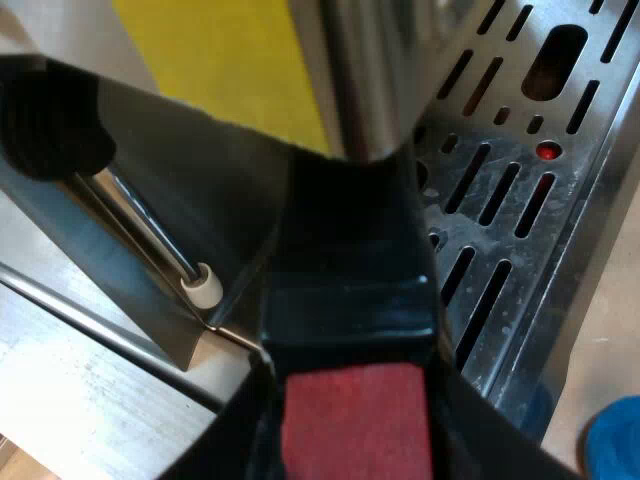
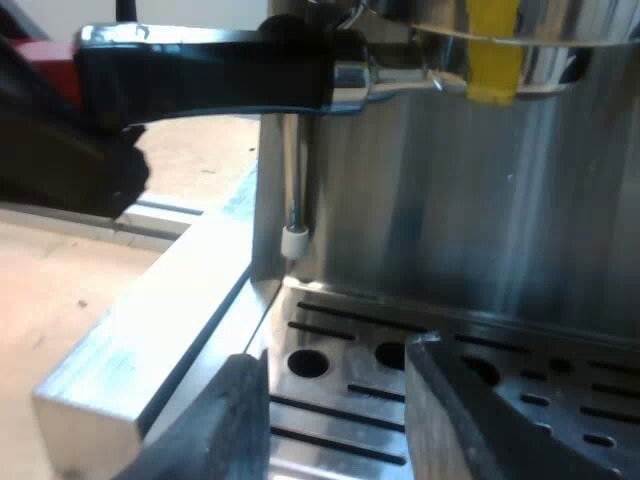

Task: Put the handle in the coffee machine

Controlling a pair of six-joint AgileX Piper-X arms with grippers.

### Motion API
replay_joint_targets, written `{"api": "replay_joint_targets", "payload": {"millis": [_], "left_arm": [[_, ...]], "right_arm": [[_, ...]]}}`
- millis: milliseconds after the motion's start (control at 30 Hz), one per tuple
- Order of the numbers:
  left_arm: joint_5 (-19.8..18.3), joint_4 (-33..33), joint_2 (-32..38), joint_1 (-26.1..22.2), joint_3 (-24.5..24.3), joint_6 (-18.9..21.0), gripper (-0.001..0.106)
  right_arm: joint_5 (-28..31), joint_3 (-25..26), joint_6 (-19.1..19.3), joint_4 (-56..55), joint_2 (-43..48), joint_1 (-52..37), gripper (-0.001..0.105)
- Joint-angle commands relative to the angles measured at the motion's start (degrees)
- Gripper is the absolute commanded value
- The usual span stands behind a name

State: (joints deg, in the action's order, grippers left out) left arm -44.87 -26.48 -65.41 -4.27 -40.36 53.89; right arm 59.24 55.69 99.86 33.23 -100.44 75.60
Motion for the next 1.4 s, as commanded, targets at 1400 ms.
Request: {"api": "replay_joint_targets", "payload": {"millis": [1400], "left_arm": [[-5.5,5.7,1.6,0.1,-1.9,1.5,0.0]], "right_arm": [[-14.0,-2.5,3.8,7.3,-0.2,-9.0,0.029]]}}
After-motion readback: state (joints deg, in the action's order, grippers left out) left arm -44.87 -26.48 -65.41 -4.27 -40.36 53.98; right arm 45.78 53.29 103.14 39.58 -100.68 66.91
